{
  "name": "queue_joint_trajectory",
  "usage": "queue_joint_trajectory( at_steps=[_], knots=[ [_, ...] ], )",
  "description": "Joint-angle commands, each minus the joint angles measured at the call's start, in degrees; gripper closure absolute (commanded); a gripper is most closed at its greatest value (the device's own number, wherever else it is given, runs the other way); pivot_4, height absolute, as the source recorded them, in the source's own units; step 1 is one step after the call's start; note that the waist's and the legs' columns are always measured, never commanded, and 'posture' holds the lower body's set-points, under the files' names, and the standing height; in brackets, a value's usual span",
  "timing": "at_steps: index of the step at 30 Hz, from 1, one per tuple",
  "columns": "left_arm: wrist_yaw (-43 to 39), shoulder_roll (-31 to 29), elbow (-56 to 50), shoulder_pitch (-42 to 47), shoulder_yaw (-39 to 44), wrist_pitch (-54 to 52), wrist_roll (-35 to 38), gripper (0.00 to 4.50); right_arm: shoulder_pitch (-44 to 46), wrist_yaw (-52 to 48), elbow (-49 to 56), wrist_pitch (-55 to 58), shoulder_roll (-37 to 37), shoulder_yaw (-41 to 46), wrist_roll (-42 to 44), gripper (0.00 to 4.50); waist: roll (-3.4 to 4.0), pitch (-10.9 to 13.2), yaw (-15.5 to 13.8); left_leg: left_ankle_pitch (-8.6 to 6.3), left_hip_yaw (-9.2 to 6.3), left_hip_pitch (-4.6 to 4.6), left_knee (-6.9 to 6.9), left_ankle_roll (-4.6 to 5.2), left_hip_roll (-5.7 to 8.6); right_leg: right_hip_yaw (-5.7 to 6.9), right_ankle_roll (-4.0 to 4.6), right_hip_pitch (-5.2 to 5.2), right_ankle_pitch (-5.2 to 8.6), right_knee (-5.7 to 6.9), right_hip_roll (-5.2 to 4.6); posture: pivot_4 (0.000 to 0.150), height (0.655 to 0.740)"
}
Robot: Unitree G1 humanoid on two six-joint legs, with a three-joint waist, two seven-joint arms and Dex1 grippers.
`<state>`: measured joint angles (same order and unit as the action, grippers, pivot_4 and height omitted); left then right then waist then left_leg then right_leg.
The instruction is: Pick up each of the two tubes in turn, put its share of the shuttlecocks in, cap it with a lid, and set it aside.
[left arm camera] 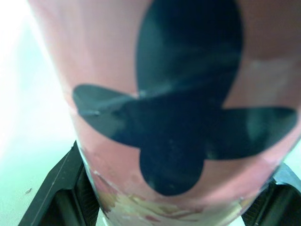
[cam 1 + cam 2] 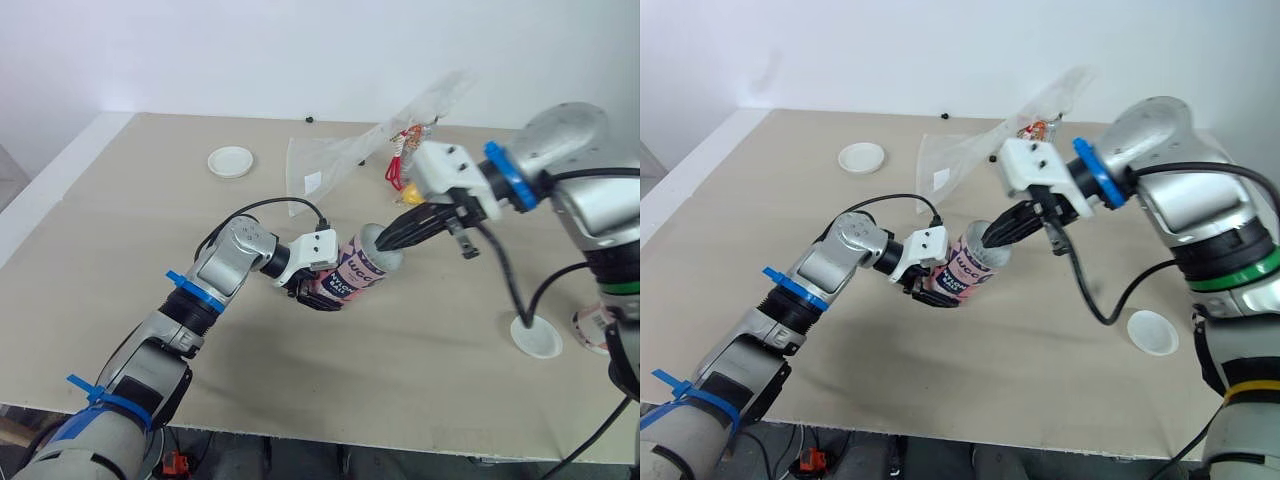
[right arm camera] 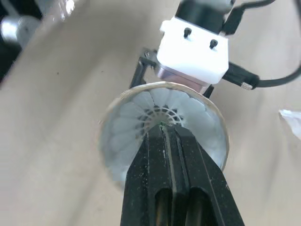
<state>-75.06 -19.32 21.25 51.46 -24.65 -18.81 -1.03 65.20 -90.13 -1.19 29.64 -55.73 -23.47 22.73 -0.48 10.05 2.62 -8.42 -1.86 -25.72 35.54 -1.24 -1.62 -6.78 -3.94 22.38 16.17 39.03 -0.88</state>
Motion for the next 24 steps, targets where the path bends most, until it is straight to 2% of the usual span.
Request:
queue_joint_trajectory(
  at_steps=[1, 4, 8, 13, 18, 24],
  knots=[
    [2.03, 0.39, 0.45, -1.88, 0.34, 1.44, 0.00, 1.31, -1.95, 1.24, 2.73, 7.07, -3.12, 10.30, 5.70, 4.48, 0.00, 0.00, -0.04, 0.00, 0.01, 0.00, 0.01, 0.00, 0.01, 0.01, 0.01, -0.02, -0.01, 0.00, -0.02, 0.150, 0.7400],
    [5.39, 3.01, 2.00, -3.09, 3.56, 4.08, 2.12, 1.31, -8.37, 5.67, 4.82, 10.87, -6.36, 18.18, 7.79, 4.48, 0.00, 0.00, -0.20, 0.00, 0.01, 0.00, 0.05, 0.00, 0.03, 0.07, 0.01, -0.06, -0.01, -0.01, -0.10, 0.150, 0.7400],
    [9.67, 7.55, 2.54, -6.29, 7.73, 6.70, 5.99, 1.31, -22.86, 11.64, 10.86, 12.51, -10.49, 28.29, 6.67, 4.48, -0.09, -0.01, -0.94, 0.01, 0.01, -0.06, 0.11, 0.01, 0.06, 0.22, -0.11, -0.15, 0.06, -0.05, -0.21, 0.150, 0.7400],
    [11.69, 11.98, 0.75, -11.97, 9.75, 10.68, 9.71, 1.31, -41.16, 17.54, 19.41, 16.13, -10.81, 41.49, 7.61, 4.48, -0.02, -0.03, -1.36, 0.01, 0.04, -0.52, 0.11, 0.04, 0.21, 0.25, -0.18, 0.27, 0.04, 0.02, -0.36, 0.150, 0.7400],
    [10.26, 12.87, -0.60, -15.11, 8.68, 11.57, 10.69, 1.31, -49.05, 18.87, 20.39, 14.91, -11.77, 46.41, 6.05, 4.48, -0.02, -0.02, -1.15, 0.01, -0.02, -0.52, 0.11, 0.05, 0.27, 0.26, -0.21, 0.24, 0.06, 0.03, -0.37, 0.150, 0.7400],
    [10.34, 13.13, -1.13, -16.33, 6.66, 12.80, 9.38, 1.31, -54.72, 17.68, 13.44, 6.09, -14.71, 46.81, 0.53, 4.48, -0.04, -0.02, -1.08, 0.22, 0.04, -0.33, 0.21, 0.11, 0.29, 0.27, -0.63, -0.02, 0.04, -0.09, -0.42, 0.150, 0.7400]
  ],
)
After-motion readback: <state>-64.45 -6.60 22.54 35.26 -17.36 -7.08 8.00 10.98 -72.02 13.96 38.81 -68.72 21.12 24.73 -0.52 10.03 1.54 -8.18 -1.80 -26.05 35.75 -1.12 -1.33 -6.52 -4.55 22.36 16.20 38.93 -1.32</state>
